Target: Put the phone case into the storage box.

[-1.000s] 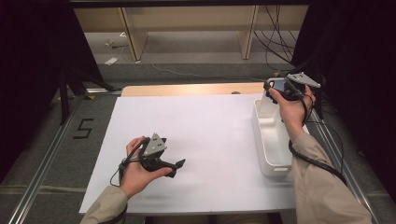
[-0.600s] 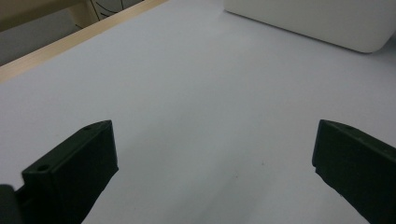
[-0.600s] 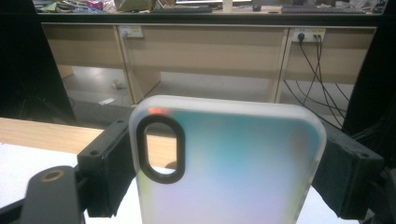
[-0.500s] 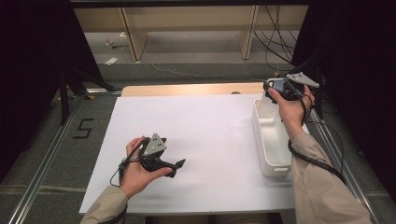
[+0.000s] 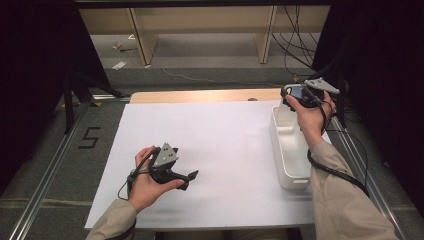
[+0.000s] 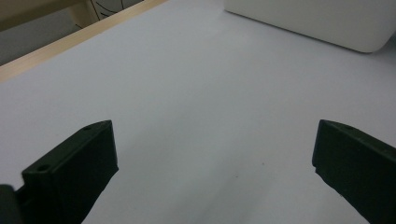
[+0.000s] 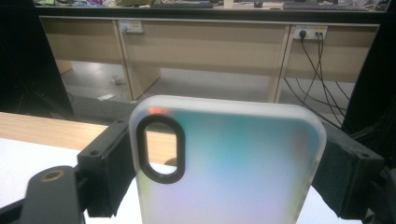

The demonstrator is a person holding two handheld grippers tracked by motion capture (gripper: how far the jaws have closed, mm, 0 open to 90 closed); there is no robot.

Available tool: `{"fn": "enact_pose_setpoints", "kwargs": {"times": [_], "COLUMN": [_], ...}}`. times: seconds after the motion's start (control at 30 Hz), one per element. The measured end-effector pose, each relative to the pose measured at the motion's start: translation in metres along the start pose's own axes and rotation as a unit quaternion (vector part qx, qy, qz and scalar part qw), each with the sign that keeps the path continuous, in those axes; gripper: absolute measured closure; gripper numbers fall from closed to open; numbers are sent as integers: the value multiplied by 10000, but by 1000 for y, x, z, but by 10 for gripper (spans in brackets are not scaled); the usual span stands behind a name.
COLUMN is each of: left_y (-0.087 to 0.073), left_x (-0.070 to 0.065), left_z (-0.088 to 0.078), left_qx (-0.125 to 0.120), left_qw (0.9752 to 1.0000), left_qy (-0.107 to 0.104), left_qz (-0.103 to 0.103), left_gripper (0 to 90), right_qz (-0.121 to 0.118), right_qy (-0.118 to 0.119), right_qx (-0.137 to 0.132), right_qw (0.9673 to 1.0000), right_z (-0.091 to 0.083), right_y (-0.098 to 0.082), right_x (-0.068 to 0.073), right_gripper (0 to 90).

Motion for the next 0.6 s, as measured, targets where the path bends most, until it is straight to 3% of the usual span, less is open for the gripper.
{"fn": "enact_pose_setpoints", "kwargs": {"times": [0.6], "left_y": [0], "left_x": [0], "left_z": [0], "left_qx": [-5], "left_qw": [10000], "left_qy": [-5], "left_qz": [-6], "left_gripper": [0], "right_qz": [-29], "right_qy": [-21], "right_qx": [60], "right_qw": [10000], "right_z": [5], "right_y": [-4], "right_x": [-1], "right_gripper": [180]}}
Point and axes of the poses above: each handheld gripper's, and its own axes: z roughly forward along the jaws, y roughly out of its top, x roughly to its left, the point moved 5 cm from there along z, roughly forward along the jaws, and after that the axes turned 8 degrees about z, right-handed, at the moved point
